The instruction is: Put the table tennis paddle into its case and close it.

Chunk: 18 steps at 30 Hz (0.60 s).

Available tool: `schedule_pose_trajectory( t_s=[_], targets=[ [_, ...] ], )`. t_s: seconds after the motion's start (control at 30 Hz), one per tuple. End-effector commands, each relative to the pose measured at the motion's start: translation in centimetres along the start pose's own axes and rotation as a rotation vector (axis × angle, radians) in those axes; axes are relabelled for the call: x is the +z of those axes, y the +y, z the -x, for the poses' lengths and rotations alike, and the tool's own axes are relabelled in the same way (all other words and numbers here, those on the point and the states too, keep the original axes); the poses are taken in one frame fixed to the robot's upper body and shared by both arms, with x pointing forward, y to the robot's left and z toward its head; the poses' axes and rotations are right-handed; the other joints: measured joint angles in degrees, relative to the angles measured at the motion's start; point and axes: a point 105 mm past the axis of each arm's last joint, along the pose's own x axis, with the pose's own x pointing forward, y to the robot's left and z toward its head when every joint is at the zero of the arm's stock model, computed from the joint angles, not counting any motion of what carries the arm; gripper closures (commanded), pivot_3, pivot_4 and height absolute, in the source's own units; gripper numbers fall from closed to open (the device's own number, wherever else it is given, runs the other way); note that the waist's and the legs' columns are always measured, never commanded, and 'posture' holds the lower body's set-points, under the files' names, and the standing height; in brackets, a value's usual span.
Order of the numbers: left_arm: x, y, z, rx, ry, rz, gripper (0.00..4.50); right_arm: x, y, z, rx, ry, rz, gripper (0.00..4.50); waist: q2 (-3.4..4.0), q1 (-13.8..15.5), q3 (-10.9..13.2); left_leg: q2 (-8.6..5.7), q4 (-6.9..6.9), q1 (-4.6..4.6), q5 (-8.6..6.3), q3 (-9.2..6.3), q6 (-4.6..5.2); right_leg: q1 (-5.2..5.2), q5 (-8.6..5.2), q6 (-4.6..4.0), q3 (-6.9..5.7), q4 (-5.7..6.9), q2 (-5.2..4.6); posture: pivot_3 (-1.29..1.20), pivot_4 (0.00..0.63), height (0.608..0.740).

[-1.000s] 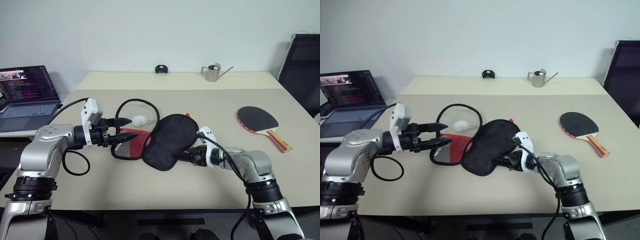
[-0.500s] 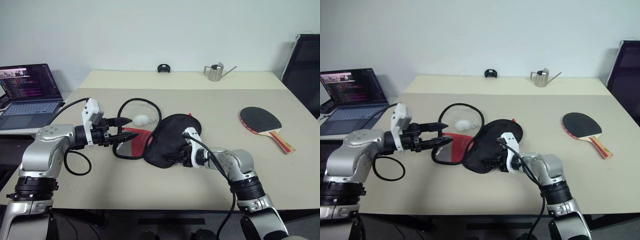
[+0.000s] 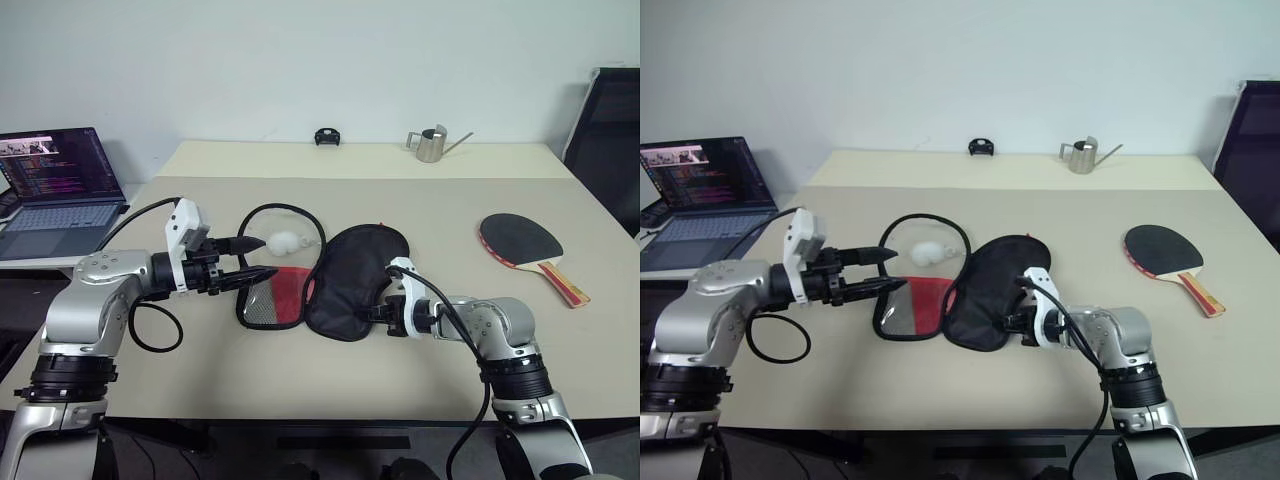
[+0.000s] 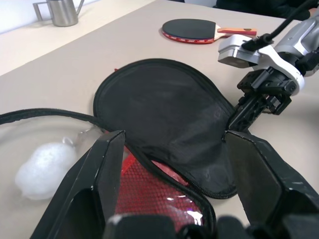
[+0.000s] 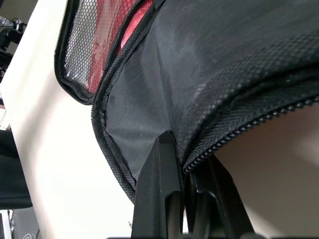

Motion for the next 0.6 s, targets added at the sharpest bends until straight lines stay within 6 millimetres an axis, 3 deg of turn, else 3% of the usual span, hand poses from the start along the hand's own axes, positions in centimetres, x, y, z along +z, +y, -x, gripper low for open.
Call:
schedule_pose_trajectory(
  t_s=[0.03, 0.6],
  targets=[
    [0.7, -0.2, 0.0, -0.008, -0.007, -0.042, 1.06, 1.3, 0.0, 1.3, 0.006, -0.033, 0.027, 4.47, 0.00, 0.00, 0.00, 0.00, 0.00, -0.01, 0.00, 0.00, 0.00, 0.00, 0.00, 0.00, 0.00, -0.01, 0.00, 0.00, 0.150, 0.740],
    [1.0, -1.2, -2.0, -0.103, -0.024, -0.052, 1.06, 2.6, -4.6, 5.1, -0.107, 0.053, 0.090, 4.47, -0.02, 0.09, 0.01, -0.01, 0.01, -0.06, 0.00, 0.00, 0.01, 0.01, 0.00, 0.00, -0.03, -0.04, -0.01, 0.00, 0.150, 0.740]
  ],
)
